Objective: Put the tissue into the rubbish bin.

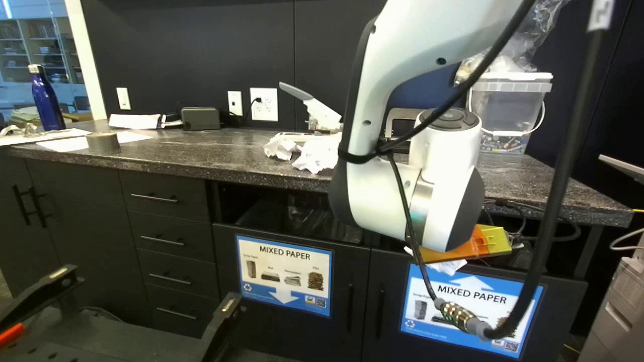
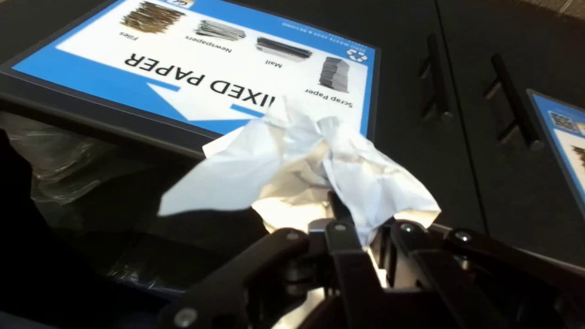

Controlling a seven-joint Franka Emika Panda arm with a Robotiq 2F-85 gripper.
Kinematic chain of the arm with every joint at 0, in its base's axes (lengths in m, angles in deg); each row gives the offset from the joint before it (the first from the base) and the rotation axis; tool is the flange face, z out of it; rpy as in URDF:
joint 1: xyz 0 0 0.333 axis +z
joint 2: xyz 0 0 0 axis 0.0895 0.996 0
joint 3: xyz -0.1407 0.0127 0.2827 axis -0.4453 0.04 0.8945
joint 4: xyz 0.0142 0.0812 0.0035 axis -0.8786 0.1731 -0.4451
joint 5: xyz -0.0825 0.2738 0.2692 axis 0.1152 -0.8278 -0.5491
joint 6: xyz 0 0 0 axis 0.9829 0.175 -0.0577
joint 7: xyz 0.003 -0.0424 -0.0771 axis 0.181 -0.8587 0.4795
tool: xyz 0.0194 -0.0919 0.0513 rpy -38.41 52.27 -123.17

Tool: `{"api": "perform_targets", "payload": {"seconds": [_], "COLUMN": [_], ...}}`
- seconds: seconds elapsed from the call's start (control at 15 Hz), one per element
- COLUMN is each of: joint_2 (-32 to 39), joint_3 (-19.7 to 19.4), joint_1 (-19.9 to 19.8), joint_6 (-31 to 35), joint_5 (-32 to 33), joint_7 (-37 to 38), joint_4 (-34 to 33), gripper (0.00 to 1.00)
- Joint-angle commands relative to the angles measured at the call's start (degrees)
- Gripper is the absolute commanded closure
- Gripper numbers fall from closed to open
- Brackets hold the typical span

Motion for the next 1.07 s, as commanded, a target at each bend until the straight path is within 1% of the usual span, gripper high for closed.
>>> {"api": "perform_targets", "payload": {"seconds": [0.0, 0.27, 0.47, 0.53, 0.6, 0.67, 0.8, 1.0], "joint_2": [6.5, 13.5, 19.0, 20.3, 22.3, 23.7, 26.3, 29.5], "joint_3": [6.9, 16.3, 22.0, 23.2, 25.4, 26.9, 29.8, 33.1], "joint_1": [-7.9, -17.3, -22.4, -23.0, -24.5, -25.0, -25.6, -25.7], "joint_6": [0.5, -1.2, -4.9, -6.3, -8.0, -9.7, -12.8, -16.8], "joint_5": [3.6, 9.5, 13.3, 13.6, 14.5, 14.6, 14.7, 14.1], "joint_7": [0.2, -0.8, -2.0, -2.2, -3.2, -4.1, -6.1, -9.5], "joint_4": [-7.4, -12.3, -15.7, -16.9, -18.1, -19.5, -21.9, -25.2], "gripper": [0.86, 0.86, 0.86, 0.86, 0.86, 0.86, 0.86, 0.86]}}
